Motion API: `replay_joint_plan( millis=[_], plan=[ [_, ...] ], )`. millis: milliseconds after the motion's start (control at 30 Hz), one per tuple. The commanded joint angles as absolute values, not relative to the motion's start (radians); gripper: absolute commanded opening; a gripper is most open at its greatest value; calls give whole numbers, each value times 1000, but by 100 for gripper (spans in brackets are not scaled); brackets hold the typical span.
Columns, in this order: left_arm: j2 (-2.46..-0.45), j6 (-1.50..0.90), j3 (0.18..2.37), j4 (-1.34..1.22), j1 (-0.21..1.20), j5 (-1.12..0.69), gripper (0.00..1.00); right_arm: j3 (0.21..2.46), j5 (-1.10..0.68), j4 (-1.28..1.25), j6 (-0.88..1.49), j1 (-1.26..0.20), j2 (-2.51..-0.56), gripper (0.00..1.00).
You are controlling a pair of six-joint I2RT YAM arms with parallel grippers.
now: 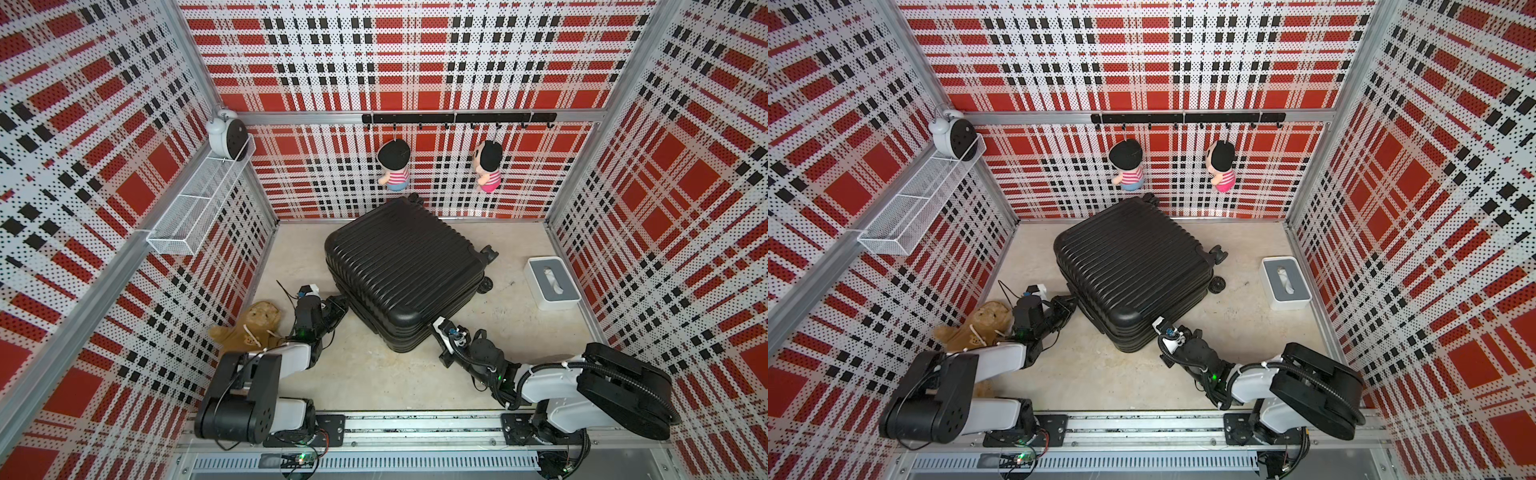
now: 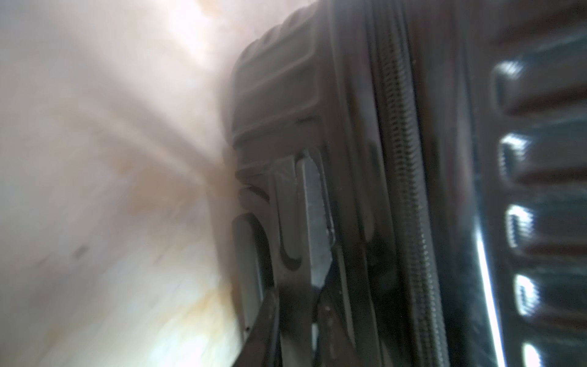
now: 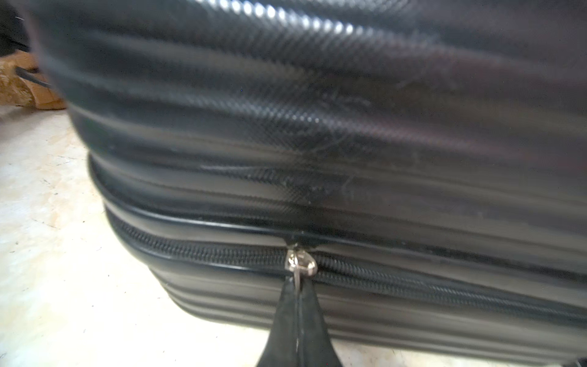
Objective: Open the suitcase zippers
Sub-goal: Adjust the suitcase at the center of the board, then unzip the zipper on the suitcase.
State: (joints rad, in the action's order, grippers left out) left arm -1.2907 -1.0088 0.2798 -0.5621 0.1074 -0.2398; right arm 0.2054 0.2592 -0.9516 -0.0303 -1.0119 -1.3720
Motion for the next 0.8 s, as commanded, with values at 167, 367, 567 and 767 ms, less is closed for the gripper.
replay_joint_plan(
  millis=[167, 367, 567, 767],
  plan=[
    [-1129, -937, 284, -520, 198, -221, 0, 193, 161, -946, -43, -1034, -1323, 0],
    [-1127, -939, 280, -520, 228, -177, 0, 162, 152, -932, -55, -1088, -1277, 0],
    [-1112, -943, 268, -520, 240, -167, 0, 190, 128, -874, -75, -1110, -1283, 0],
    [-1098, -948, 247, -518, 240, -158, 0, 251, 122, -862, -100, -1155, -1356, 0]
  ],
)
